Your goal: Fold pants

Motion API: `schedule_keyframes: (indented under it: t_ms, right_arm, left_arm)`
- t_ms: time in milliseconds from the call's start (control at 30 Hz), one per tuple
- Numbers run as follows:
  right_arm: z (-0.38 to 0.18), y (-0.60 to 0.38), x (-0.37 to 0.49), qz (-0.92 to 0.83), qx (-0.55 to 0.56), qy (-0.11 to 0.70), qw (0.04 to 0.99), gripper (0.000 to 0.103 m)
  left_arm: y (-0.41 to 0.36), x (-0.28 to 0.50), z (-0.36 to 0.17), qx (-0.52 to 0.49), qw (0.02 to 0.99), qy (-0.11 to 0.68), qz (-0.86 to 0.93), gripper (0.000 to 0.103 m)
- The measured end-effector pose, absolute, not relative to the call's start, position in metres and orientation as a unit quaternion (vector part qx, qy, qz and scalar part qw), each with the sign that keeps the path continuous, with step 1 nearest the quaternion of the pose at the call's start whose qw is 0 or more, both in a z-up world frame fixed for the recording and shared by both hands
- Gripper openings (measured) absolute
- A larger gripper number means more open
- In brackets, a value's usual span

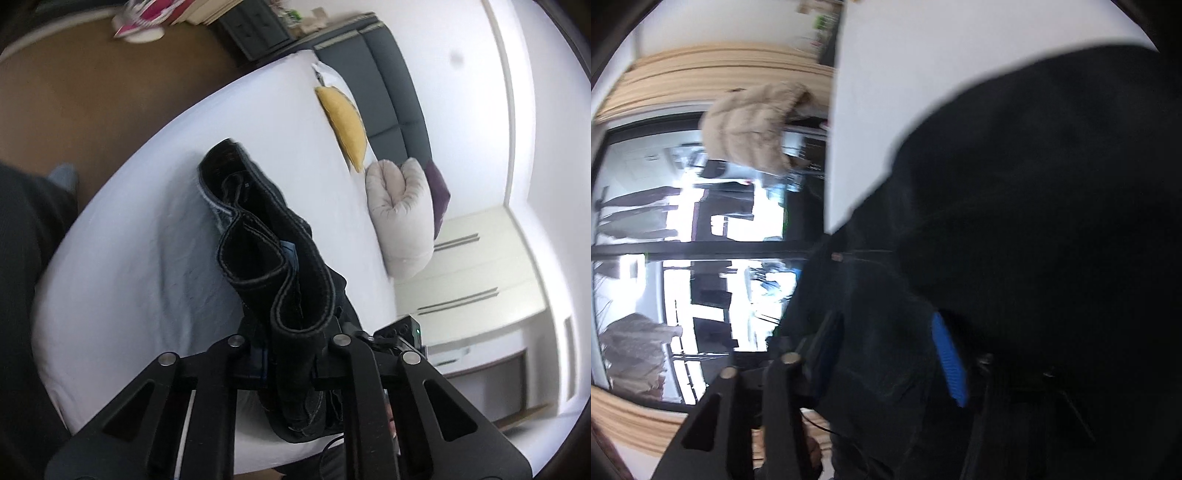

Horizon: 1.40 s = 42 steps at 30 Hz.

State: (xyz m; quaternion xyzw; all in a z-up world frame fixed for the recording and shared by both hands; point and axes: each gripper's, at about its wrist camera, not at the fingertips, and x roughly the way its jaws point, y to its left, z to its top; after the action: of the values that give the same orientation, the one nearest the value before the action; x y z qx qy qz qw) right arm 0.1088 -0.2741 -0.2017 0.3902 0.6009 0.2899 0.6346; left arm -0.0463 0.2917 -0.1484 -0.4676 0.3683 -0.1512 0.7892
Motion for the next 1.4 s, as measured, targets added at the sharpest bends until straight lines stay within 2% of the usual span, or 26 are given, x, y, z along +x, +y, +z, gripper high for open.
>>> schedule_keyframes:
  t_ms: [133, 400, 467, 533, 733, 833, 1067, 1100, 1167, 1233, 1300, 1367, 1400]
  right_arm:
    - [-0.210, -0.274, 0.110, 0.286, 0.391, 0.604, 0.633, 0.043]
    - [-0.207, -0.274, 0.104, 0.294, 0.384, 0.587, 0.649, 0.043]
    - [-0.203, -0.278, 0.106, 0.298, 0.397, 0.584, 0.642, 0.050]
    - [-0.188, -0.289, 0.107, 0.303, 0.410, 0.564, 0.650, 0.070]
    - [-0.130, -0.326, 0.114, 0.352, 0.400, 0.516, 0.671, 0.092]
    - [-0.106, -0.340, 0.119, 0.382, 0.380, 0.502, 0.677, 0.100]
    - [-0.109, -0.362, 0.127, 0.377, 0.352, 0.521, 0.680, 0.101]
    - [-0.110, -0.366, 0.126, 0.373, 0.348, 0.521, 0.684, 0.098]
    - [-0.113, -0.374, 0.122, 0.355, 0.330, 0.522, 0.701, 0.083]
    - [-0.122, -0.381, 0.123, 0.330, 0.315, 0.539, 0.708, 0.063]
    - [-0.131, -0.395, 0.119, 0.301, 0.298, 0.553, 0.717, 0.049]
    - [-0.138, -0.411, 0.113, 0.283, 0.303, 0.553, 0.722, 0.040]
    - [-0.140, -0.419, 0.112, 0.274, 0.302, 0.553, 0.726, 0.032]
  left_arm:
    - [0.274, -0.040, -0.122, -0.420, 0.815, 0.363, -0.165, 0.012]
    - [0.204, -0.031, -0.067, -0.319, 0.855, 0.347, -0.218, 0.012]
    - [0.181, -0.026, -0.054, -0.288, 0.862, 0.347, -0.231, 0.012]
    - [0.156, -0.023, -0.044, -0.256, 0.869, 0.348, -0.243, 0.012]
    - [0.053, -0.016, -0.034, -0.155, 0.873, 0.366, -0.284, 0.012]
    - [0.004, -0.016, -0.037, -0.102, 0.872, 0.372, -0.301, 0.012]
    - [-0.100, -0.021, -0.058, 0.014, 0.860, 0.387, -0.333, 0.012]
    - [-0.112, -0.021, -0.063, 0.022, 0.856, 0.392, -0.337, 0.012]
    - [-0.135, -0.017, -0.071, 0.043, 0.848, 0.400, -0.345, 0.012]
    - [-0.160, -0.017, -0.075, 0.059, 0.841, 0.404, -0.355, 0.012]
    - [-0.178, -0.014, -0.081, 0.074, 0.837, 0.408, -0.356, 0.012]
    - [-0.207, -0.007, -0.083, 0.083, 0.835, 0.411, -0.356, 0.012]
    - [-0.213, -0.005, -0.086, 0.087, 0.835, 0.411, -0.355, 0.012]
